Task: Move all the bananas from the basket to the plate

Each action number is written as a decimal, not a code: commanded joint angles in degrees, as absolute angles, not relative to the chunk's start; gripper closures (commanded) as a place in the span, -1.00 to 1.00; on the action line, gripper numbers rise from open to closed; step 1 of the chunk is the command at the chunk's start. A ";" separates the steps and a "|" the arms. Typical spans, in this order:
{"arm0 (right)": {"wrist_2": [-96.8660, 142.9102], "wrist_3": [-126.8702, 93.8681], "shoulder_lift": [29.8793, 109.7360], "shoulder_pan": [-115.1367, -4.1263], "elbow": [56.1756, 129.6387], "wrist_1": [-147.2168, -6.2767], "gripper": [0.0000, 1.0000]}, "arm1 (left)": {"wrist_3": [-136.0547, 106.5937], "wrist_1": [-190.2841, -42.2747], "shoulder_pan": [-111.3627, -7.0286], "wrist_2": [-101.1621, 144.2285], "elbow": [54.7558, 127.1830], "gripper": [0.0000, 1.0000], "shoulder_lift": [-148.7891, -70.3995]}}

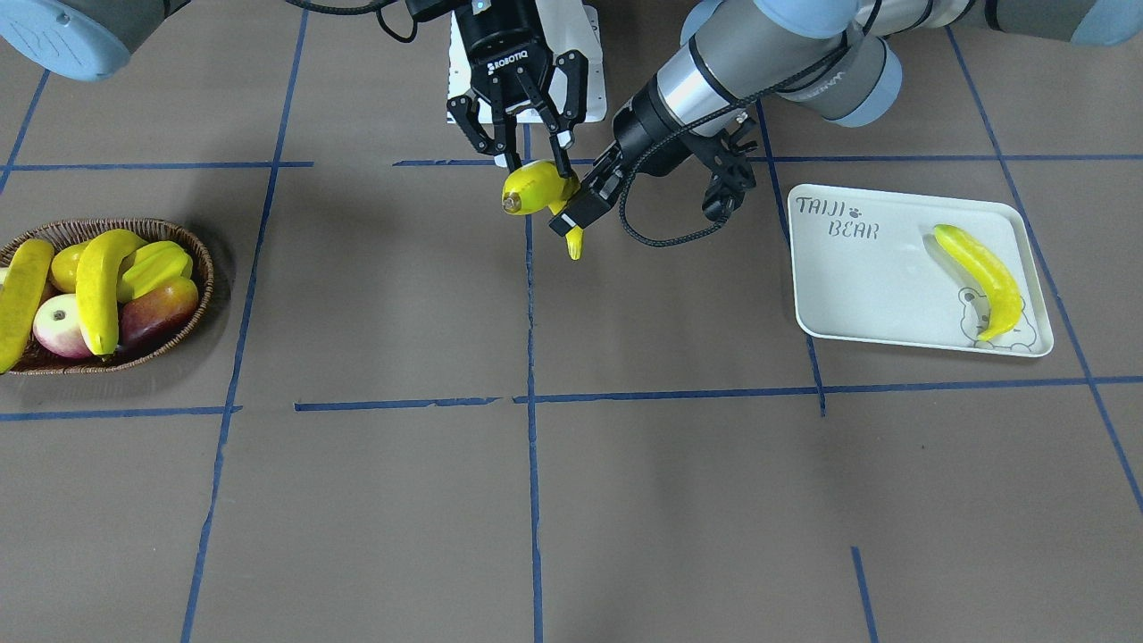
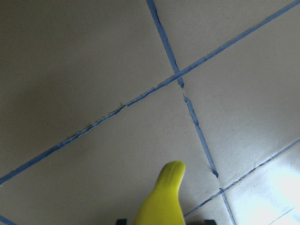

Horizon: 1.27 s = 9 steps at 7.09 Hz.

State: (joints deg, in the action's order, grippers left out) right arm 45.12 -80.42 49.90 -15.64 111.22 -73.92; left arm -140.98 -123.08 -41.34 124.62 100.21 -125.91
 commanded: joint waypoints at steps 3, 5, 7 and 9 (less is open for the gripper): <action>45.26 -80.16 50.01 -15.64 111.79 -73.65 -1.00 | -141.15 -122.96 -42.01 124.72 100.20 1.00 -125.77; 47.18 -79.63 51.14 -15.73 116.16 -73.65 -1.00 | -141.15 -122.87 -42.80 124.72 99.85 1.00 -125.60; 50.45 -79.19 55.26 -15.21 121.88 -73.83 -1.00 | -140.28 -122.96 -45.51 125.24 98.01 1.00 -125.42; 55.43 -73.59 56.68 -16.07 125.58 -74.44 -1.00 | -127.80 -119.47 -48.94 130.75 98.87 1.00 -122.28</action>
